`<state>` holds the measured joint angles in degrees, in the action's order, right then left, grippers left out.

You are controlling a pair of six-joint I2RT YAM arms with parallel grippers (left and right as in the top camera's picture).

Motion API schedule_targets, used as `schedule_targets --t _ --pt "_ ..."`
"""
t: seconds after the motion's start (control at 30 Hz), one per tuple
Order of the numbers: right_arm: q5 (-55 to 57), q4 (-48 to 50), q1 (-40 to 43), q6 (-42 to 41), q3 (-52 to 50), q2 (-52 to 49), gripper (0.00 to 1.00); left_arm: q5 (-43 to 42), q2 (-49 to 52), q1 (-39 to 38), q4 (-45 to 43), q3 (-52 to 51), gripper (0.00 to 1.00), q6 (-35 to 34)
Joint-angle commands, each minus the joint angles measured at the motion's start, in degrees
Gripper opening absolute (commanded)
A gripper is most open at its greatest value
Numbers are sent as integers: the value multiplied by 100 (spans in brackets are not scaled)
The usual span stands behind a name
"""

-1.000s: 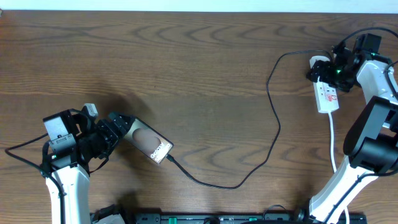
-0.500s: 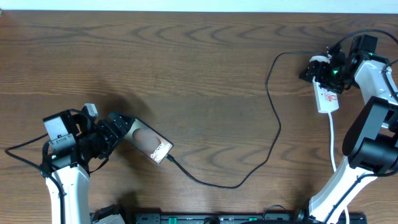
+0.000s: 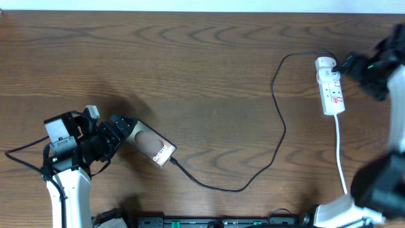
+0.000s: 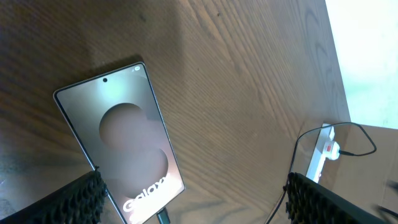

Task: Plug charger to phone and switch on socket

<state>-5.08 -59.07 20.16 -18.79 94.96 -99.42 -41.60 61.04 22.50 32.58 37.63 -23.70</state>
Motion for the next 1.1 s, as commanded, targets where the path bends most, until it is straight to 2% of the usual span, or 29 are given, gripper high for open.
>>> schedule_targets --t 0.0,0.33,0.67,0.7,0.93,1.07 --pt "345 -37 -11 -435 192 1034 99 74 -4 20 -4 -26 90 118" --pt "345 -57 -11 -435 192 2406 99 74 -4 20 -4 -26 90 118" --pt "345 -59 -11 -435 190 2590 99 83 0 -20 -4 -26 90 118" --pt "345 -59 -11 -435 190 2592 99 234 0 -33 17 -26 90 122" --pt "345 -59 -11 -435 190 2590 99 2977 -133 -474 20 -26 90 120" --pt "345 -59 -11 -435 190 2590 99 3620 -492 -1185 20 -26 90 118"
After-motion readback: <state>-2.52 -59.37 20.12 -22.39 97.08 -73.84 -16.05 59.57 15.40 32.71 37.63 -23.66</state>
